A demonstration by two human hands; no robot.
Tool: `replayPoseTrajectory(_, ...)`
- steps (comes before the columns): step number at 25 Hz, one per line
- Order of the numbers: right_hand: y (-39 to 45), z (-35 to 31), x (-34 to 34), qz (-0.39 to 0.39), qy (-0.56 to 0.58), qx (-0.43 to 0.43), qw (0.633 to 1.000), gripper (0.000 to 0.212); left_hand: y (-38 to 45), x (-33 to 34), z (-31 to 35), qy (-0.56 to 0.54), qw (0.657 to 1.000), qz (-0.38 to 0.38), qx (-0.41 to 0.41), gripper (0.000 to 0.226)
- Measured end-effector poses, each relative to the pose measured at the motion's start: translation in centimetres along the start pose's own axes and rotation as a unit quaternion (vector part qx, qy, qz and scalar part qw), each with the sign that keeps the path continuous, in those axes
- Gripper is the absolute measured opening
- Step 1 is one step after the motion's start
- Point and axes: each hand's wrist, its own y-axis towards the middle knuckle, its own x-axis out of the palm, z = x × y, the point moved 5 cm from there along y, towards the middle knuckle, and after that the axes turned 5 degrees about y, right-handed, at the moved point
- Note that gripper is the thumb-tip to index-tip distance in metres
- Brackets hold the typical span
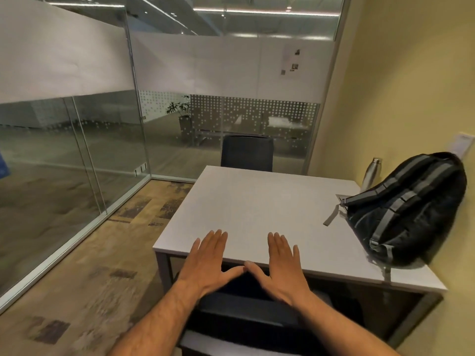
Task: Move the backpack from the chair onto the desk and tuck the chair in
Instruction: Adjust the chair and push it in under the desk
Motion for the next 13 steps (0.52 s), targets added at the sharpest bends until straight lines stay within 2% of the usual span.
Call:
replayPoseTrajectory(10,-10.8,-2.1,-0.7,0.019,-0.017,0.072,0.997,0.123,-7.7,0.5,2.0,-0.022,0.996,-0.016,0.086,0.102)
replayPoseTrajectory(13,-13.2,-1.7,-0.4,0.013,-0.035,0.107,0.994,0.125,-9.8,1.7,2.4,-0.034,0.996,-0.030,0.082,0.097)
